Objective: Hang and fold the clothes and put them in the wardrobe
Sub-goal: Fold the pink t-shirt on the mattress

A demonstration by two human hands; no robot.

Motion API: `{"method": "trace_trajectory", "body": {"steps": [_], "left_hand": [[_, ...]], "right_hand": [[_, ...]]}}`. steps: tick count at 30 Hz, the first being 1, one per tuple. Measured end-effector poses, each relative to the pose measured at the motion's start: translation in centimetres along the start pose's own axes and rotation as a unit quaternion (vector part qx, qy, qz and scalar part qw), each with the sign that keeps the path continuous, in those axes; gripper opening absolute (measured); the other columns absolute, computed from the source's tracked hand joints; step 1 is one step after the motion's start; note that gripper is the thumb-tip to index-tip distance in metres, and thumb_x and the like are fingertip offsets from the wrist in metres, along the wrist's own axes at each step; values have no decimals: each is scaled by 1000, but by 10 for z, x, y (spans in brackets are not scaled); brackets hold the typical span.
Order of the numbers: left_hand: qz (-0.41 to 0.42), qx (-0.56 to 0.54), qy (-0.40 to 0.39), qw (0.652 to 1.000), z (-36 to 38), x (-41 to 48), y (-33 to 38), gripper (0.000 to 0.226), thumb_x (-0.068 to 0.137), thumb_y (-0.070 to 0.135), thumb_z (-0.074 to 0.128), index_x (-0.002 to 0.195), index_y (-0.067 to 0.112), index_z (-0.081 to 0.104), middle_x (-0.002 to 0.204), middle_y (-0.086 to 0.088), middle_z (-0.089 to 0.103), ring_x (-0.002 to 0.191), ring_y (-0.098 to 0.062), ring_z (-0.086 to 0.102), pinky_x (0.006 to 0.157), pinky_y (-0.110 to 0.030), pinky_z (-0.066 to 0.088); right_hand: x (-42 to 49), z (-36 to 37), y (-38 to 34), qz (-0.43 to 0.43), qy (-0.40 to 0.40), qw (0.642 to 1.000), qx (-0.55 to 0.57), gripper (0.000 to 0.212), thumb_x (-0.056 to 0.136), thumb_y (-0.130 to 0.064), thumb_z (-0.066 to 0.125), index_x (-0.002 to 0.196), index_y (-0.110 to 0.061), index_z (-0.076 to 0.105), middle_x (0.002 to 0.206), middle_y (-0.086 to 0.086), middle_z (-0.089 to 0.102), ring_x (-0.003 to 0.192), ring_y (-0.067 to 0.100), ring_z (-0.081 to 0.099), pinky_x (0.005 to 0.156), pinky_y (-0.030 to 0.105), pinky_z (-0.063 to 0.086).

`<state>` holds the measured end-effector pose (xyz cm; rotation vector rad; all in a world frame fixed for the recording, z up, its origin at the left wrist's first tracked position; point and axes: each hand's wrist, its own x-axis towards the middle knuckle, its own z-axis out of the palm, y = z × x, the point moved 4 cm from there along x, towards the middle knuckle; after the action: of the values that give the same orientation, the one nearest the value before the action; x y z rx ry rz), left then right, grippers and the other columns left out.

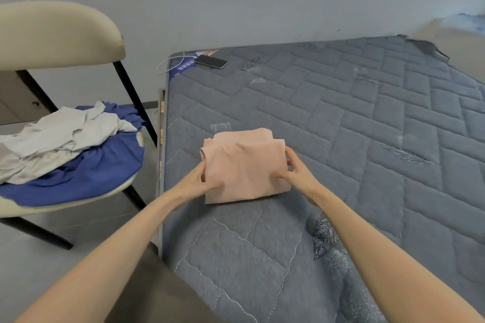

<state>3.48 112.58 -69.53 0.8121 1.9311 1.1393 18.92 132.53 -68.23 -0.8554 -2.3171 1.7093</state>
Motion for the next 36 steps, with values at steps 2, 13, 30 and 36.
{"method": "trace_trajectory", "body": {"steps": [2, 13, 30, 36], "left_hand": [[6, 0, 21, 1000, -5, 17, 0, 80, 85, 27, 68, 148, 27, 18, 142, 12, 38, 129, -8, 40, 109, -34, 34], [-11, -14, 92, 996, -25, 107, -10, 57, 94, 24, 53, 145, 21, 26, 135, 8, 43, 123, -8, 41, 99, -23, 31], [13, 345, 348, 872, 1, 113, -8, 47, 96, 14, 38, 142, 16, 35, 136, -7, 43, 125, -28, 40, 100, -37, 30], [-24, 422, 215, 881, 29, 134, -41, 53, 101, 38, 17, 151, 26, 5, 159, 5, -4, 146, -16, -7, 116, -39, -9]], "right_hand": [[17, 1, -1, 3, -11, 1000, -13, 73, 90, -17, 61, 148, -33, 20, 148, -6, 34, 133, 19, 37, 112, 44, 31], [108, 11, 6, 41, 28, 998, -35, 62, 95, -30, 50, 149, -34, 20, 146, -8, 41, 133, 20, 40, 112, 44, 30], [122, 49, -14, -194, 210, 873, -396, 41, 89, -3, 49, 130, -10, 54, 127, 10, 54, 112, 34, 52, 91, 39, 39], [134, 65, 29, -106, 49, 865, -488, 47, 103, -38, 21, 150, -39, 16, 160, -7, 1, 147, 22, -8, 115, 39, -16]]}}
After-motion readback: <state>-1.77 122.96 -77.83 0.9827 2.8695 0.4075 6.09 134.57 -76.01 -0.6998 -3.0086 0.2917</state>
